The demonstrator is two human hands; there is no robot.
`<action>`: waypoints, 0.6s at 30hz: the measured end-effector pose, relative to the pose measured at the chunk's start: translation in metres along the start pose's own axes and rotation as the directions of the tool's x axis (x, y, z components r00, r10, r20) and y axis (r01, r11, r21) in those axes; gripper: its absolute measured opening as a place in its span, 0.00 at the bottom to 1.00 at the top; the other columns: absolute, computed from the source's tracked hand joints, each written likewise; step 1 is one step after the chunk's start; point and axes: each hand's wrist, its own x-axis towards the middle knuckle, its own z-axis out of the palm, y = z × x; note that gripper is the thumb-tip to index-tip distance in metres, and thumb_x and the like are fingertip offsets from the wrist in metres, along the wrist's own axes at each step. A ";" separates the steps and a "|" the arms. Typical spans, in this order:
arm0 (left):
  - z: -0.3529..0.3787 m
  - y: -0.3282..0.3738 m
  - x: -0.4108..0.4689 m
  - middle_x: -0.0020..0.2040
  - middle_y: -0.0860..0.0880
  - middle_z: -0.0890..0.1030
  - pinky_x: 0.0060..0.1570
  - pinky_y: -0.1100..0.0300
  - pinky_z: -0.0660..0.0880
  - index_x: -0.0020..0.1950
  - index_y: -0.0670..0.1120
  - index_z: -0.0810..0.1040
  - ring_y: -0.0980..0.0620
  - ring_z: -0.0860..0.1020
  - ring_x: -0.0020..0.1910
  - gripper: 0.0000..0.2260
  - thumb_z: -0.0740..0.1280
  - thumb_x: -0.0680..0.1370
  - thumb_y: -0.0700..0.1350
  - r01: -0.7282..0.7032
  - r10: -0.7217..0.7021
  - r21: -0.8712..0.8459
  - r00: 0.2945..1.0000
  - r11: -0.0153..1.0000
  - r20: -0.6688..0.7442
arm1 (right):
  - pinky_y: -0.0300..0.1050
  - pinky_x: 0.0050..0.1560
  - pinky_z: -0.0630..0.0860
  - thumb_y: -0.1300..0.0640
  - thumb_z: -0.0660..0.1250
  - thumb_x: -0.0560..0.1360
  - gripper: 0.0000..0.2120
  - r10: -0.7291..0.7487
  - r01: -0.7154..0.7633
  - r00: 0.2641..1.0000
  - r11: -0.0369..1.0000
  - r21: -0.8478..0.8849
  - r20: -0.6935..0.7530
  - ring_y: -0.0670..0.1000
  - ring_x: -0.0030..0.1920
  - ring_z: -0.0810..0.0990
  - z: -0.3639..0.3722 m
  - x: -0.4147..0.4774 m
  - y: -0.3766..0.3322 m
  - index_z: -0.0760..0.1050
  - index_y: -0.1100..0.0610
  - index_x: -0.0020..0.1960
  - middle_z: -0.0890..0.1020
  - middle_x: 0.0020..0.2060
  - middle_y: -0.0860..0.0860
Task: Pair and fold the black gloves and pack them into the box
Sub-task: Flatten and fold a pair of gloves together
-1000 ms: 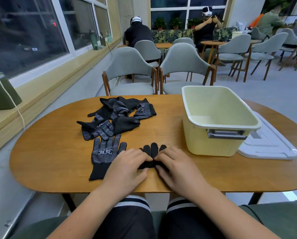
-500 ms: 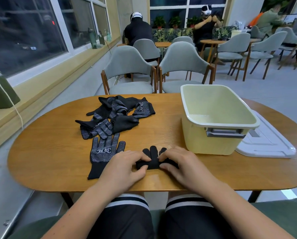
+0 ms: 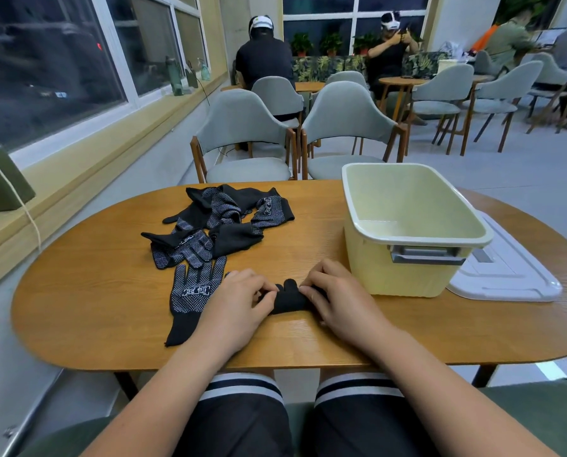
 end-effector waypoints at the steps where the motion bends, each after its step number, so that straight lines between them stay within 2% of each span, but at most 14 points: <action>1: 0.000 0.001 0.000 0.49 0.63 0.77 0.54 0.54 0.75 0.55 0.58 0.85 0.57 0.72 0.54 0.04 0.70 0.82 0.51 -0.015 0.015 0.007 1.000 1.000 -0.011 | 0.46 0.56 0.77 0.50 0.69 0.84 0.06 -0.001 0.001 1.000 1.000 -0.006 -0.004 0.45 0.53 0.75 0.001 0.001 0.000 0.83 0.51 0.55 0.75 0.51 0.43; 5: -0.001 0.007 -0.005 0.50 0.60 0.80 0.53 0.51 0.77 0.55 0.54 0.83 0.55 0.76 0.53 0.05 0.71 0.81 0.45 -0.131 0.135 0.087 0.990 0.988 -0.038 | 0.48 0.48 0.78 0.49 0.69 0.84 0.06 -0.051 0.045 0.996 0.996 -0.078 -0.077 0.48 0.48 0.75 0.003 -0.004 -0.001 0.81 0.52 0.54 0.74 0.50 0.45; 9: 0.000 0.005 -0.014 0.52 0.59 0.82 0.53 0.50 0.79 0.57 0.53 0.85 0.54 0.79 0.52 0.12 0.68 0.78 0.55 -0.190 0.192 0.119 0.981 0.975 -0.008 | 0.50 0.43 0.75 0.50 0.67 0.85 0.09 -0.117 0.086 0.985 0.971 -0.222 -0.129 0.52 0.47 0.74 0.006 -0.010 -0.004 0.79 0.55 0.51 0.75 0.48 0.49; 13: -0.001 0.000 -0.013 0.55 0.60 0.82 0.56 0.50 0.78 0.61 0.54 0.84 0.55 0.78 0.55 0.13 0.73 0.77 0.54 -0.183 0.183 0.098 0.983 0.978 0.014 | 0.50 0.48 0.77 0.45 0.65 0.85 0.13 -0.135 0.112 0.987 0.965 -0.237 -0.083 0.51 0.50 0.74 0.003 -0.014 -0.007 0.81 0.54 0.54 0.75 0.50 0.48; 18: -0.009 0.004 -0.019 0.55 0.61 0.84 0.57 0.52 0.77 0.60 0.56 0.84 0.58 0.80 0.55 0.15 0.69 0.76 0.59 -0.206 0.203 0.099 0.978 0.974 0.042 | 0.46 0.55 0.78 0.40 0.69 0.82 0.17 -0.123 0.126 0.992 0.986 -0.113 0.034 0.47 0.54 0.75 -0.009 -0.025 -0.005 0.82 0.52 0.61 0.75 0.54 0.46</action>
